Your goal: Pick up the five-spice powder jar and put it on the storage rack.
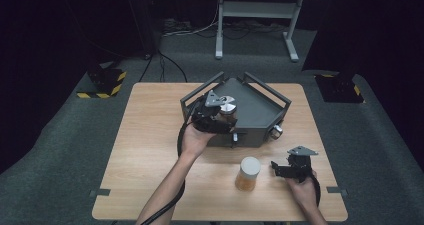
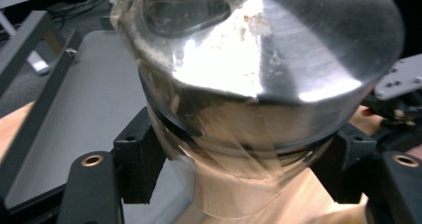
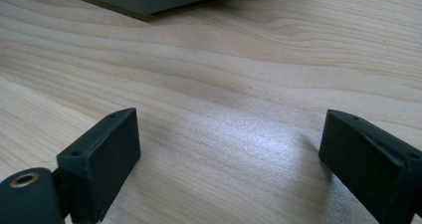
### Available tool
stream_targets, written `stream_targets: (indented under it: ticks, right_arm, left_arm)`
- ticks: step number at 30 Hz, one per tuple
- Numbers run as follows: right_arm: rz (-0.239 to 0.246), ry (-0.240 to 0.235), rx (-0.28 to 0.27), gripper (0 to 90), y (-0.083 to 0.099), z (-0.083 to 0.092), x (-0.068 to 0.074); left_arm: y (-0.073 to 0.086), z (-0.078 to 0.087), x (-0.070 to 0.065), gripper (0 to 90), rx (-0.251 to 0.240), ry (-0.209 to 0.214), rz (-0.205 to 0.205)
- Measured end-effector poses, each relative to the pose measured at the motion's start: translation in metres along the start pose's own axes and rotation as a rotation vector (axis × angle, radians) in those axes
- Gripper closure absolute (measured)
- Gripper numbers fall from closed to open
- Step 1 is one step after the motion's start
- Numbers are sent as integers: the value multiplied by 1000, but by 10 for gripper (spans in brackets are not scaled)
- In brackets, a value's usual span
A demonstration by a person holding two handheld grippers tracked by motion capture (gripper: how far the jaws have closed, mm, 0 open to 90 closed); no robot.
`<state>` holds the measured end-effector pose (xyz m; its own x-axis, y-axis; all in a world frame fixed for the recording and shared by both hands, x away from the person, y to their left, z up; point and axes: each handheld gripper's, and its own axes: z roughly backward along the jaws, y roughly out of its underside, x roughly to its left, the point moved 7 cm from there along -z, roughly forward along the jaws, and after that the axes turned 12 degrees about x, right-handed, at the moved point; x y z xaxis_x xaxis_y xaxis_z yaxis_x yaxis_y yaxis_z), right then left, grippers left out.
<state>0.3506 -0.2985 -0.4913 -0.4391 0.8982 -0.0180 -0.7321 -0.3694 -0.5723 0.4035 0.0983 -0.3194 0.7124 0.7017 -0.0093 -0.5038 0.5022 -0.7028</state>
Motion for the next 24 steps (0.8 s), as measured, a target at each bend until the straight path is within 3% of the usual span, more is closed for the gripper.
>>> stream_targets:
  ticks: [1,2,3,4,5,7,9,10,12,13,14,15,17,18,19,24]
  right_arm:
    - [0,0,0,91,0,0,0]
    - [0,0,0,91,0,0,0]
    - [0,0,0,91,0,0,0]
    - [0,0,0,91,0,0,0]
    - [0,0,0,91,0,0,0]
    - [0,0,0,91,0,0,0]
    - [0,0,0,91,0,0,0]
    - [0,0,0,91,0,0,0]
    - [0,0,0,91,0,0,0]
    - [0,0,0,91,0,0,0]
    - [0,0,0,91,0,0,0]
    - [-1,0,0,91,0,0,0]
    - [-1,0,0,91,0,0,0]
    - [-1,0,0,91,0,0,0]
    - [0,0,0,91,0,0,0]
    - [-1,1,0,91,0,0,0]
  left_arm:
    - [2,-7,-4,308,-51,5,73]
    - [-3,-4,2,308,6,-14,9]
    - [-4,-5,3,308,9,-18,12]
    - [-7,-9,5,308,17,-29,17]
    - [-4,-17,0,308,-34,-26,89]
    - [-10,-16,6,308,36,-52,21]
    - [-12,-20,8,308,48,-62,23]
    - [-4,-38,-8,308,-123,-39,230]
    - [-4,-43,-8,308,-128,-45,243]
    - [-1,-53,-12,308,-176,-68,272]
    - [-1,-53,-12,308,-176,-68,272]
    - [-14,-34,10,308,71,-93,31]
    - [-14,-36,11,308,70,-95,37]
    - [-5,-52,-4,308,-115,-68,250]
    - [-13,-37,12,308,69,-97,46]
    - [-12,-42,15,308,75,-107,64]
